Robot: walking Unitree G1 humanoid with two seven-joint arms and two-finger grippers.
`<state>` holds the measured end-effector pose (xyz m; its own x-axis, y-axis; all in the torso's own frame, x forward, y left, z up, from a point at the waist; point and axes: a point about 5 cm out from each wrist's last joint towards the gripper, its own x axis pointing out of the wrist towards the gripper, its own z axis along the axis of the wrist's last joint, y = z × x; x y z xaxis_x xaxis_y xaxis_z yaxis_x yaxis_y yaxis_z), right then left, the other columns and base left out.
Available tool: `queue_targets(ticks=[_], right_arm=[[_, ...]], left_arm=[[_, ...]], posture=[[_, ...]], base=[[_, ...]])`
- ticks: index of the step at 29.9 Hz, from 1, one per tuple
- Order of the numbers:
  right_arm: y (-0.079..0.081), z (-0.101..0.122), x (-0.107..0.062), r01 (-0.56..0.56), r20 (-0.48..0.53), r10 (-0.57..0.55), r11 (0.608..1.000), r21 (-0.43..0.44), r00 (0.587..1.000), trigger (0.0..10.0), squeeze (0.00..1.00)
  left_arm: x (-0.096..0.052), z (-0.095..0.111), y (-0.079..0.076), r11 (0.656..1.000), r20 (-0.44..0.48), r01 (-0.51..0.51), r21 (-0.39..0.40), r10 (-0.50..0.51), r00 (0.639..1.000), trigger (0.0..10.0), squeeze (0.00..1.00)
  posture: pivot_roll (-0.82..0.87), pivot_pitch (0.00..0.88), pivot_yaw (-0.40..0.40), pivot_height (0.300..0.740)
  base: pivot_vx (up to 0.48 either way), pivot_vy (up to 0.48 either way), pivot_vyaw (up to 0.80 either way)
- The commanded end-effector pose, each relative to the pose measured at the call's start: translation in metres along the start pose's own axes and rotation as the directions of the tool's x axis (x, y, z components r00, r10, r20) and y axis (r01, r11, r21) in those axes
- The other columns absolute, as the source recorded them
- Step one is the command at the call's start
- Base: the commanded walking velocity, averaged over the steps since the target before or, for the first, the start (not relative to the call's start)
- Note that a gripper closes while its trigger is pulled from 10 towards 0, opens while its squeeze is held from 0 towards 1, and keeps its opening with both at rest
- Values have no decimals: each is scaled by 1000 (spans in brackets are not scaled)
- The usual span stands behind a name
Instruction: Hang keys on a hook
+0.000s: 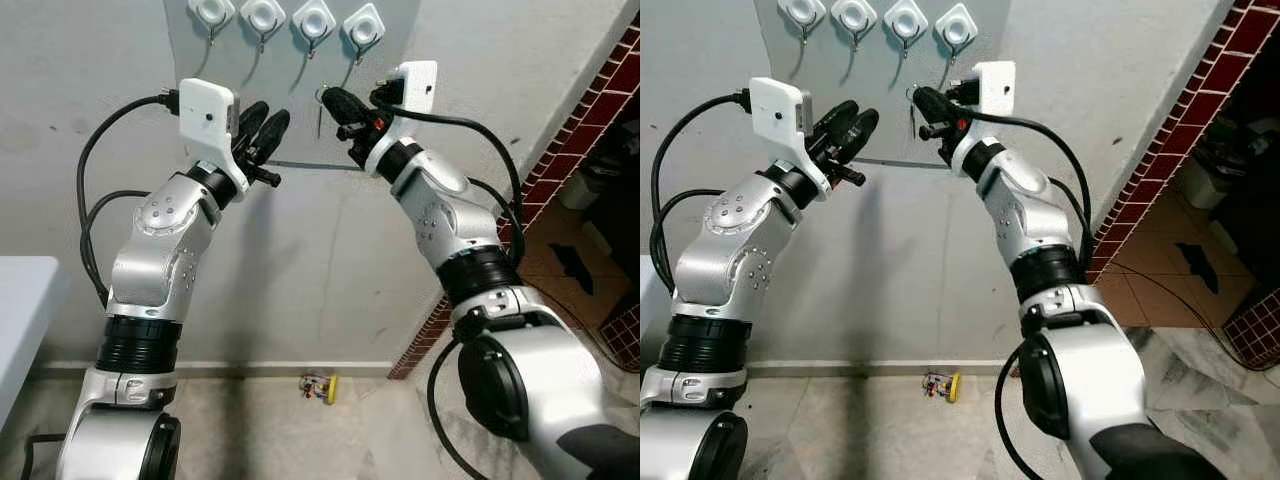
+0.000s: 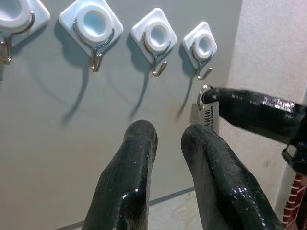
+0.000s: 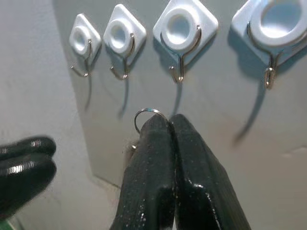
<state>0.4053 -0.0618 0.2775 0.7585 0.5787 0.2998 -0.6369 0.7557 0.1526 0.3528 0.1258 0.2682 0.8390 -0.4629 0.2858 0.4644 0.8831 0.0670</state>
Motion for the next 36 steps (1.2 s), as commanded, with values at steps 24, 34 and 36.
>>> queue_targets(ticks=[24,34,36], right_arm=[[11,36,26,71,74,-75,996,61,994,10000,0],[16,40,31,72,74,-76,995,64,994,10000,0],[17,40,31,69,72,-74,996,65,995,10000,0]], left_arm=[[1,12,-8,1000,15,11,-2,-11,1000,10000,0],[0,12,-7,1000,14,5,-2,-4,1000,10000,0],[0,12,-7,1000,14,4,-1,-4,1000,10000,0]], posture=[[5,99,-144,740],[8,102,-150,740],[8,102,-150,740]], base=[[0,0,0],[0,0,0],[0,0,0]])
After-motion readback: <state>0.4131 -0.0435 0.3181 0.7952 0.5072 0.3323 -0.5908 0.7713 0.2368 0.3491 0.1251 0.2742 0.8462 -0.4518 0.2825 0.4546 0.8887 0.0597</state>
